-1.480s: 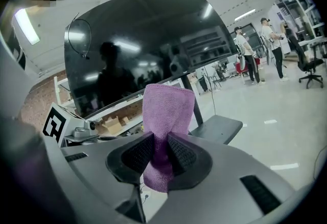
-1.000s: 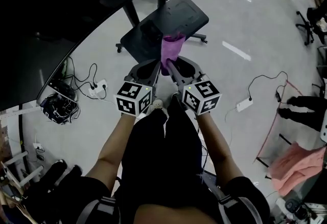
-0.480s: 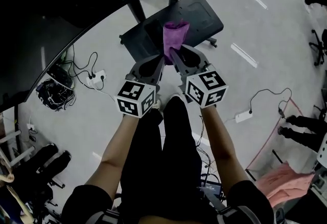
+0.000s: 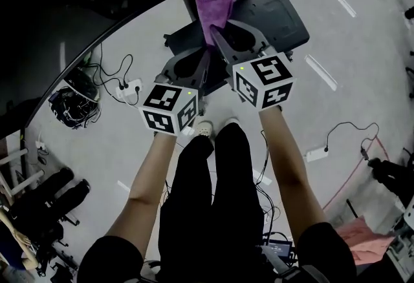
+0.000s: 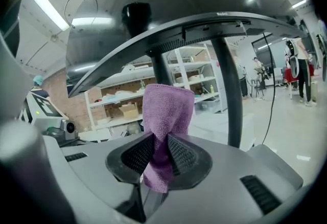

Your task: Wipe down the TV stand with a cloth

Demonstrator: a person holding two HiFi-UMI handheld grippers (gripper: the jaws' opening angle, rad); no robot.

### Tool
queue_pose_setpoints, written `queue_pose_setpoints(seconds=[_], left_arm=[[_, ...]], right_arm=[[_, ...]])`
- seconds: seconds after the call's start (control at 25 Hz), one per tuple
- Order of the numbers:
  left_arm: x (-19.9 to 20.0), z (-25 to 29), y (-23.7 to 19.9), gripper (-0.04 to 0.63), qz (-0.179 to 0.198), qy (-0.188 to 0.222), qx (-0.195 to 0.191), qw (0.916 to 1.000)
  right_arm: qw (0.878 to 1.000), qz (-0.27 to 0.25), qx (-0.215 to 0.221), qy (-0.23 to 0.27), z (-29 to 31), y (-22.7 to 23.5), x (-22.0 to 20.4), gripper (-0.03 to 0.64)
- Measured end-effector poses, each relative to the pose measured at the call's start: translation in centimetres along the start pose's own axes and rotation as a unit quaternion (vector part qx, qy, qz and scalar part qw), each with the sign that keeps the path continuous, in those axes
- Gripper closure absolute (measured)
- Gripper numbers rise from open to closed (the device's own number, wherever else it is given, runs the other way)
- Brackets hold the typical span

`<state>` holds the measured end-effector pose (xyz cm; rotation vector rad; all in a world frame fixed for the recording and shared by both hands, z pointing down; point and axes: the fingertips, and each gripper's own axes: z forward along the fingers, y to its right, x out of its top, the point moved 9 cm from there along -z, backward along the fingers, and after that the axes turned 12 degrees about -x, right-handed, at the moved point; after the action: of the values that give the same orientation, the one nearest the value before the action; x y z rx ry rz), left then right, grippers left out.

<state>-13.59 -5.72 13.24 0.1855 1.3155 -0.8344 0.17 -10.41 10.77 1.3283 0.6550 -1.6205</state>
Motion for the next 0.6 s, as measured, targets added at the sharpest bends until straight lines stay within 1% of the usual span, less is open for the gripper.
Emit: queue_pose_setpoints(seconds=[0.2, 0.44, 0.6], left_arm=[[0.9, 0.2, -2.5, 0.588, 0.004, 0.021, 0.013, 0.9997], [2.9, 0.3, -4.9, 0.588, 0.03, 0.044, 0.024, 0.9983], [4.2, 0.5, -5.7, 0.588, 0.04, 0.056, 0.032, 0.9971]], right_arm=[[0.999, -0.028, 0.007, 0.018, 3.4, -0.4, 1.1, 0.522], [0.993, -0.094, -0.014, 0.07, 6.2, -0.1, 3.6, 0.522], [0.991, -0.103, -0.005, 0.089, 7.0, 0.0, 5.4, 0.522]])
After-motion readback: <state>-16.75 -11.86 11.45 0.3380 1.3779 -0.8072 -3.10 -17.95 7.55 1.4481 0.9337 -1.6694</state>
